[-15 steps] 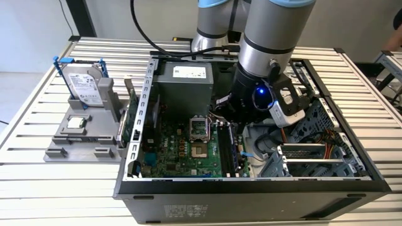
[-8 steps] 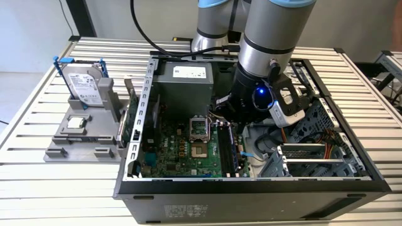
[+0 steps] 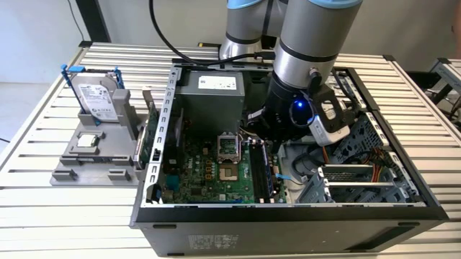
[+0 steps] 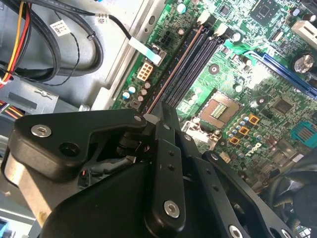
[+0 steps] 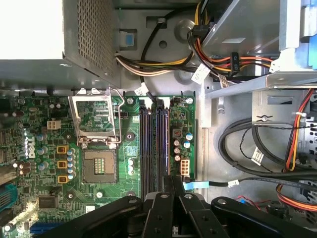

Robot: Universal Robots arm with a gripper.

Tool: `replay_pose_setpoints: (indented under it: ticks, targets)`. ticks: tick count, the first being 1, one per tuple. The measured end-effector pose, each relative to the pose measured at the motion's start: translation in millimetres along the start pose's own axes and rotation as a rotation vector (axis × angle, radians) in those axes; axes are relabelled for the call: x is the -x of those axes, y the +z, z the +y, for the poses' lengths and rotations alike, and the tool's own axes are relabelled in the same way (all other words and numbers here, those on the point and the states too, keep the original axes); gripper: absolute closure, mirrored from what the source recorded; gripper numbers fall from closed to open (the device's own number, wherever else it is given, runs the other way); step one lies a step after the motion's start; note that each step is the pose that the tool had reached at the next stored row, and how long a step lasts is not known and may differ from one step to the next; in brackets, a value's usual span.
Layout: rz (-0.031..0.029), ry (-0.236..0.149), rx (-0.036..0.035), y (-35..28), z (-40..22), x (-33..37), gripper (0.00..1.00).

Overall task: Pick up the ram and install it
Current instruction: 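Insert the ram into the slot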

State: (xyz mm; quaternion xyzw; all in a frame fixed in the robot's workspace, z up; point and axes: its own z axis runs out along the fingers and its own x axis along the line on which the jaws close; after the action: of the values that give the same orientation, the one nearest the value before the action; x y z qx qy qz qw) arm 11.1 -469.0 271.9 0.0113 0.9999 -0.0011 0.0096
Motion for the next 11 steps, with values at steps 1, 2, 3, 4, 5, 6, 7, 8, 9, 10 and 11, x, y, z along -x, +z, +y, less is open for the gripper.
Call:
replay_pose_setpoints:
  ticks: [1, 2, 3, 4, 5, 6, 7, 8, 9, 10, 11]
  targets:
    - [0.0, -0.003, -0.0001, -0.3, 0.0, 0.0, 1.0]
    - [0.0, -0.007, -0.0002, -0.7, 0.0, 0.0, 1.0]
    - [0.0, -0.01, 0.0, -1.1, 0.0, 0.0, 1.0]
    - [0.0, -0.014, 0.0, -1.5, 0.0, 0.1, 1.0]
    - [0.0, -0.017, 0.0001, -2.0, 0.0, 0.1, 1.0]
    - [0.0, -0.021, 0.0003, -2.5, 0.0, 0.1, 1.0]
    - [0.0, -0.024, 0.0003, -2.9, 0.0, 0.1, 1.0]
    - [0.0, -0.028, 0.0003, -3.4, 0.0, 0.1, 1.0]
    - [-0.0001, -0.031, 0.0006, -3.6, 0.0, 0.1, 1.0]
    - [-0.0001, -0.034, 0.0008, -3.8, 0.1, 0.1, 1.0]
    - [-0.0001, -0.038, 0.0008, -4.1, 0.1, 0.1, 1.0]
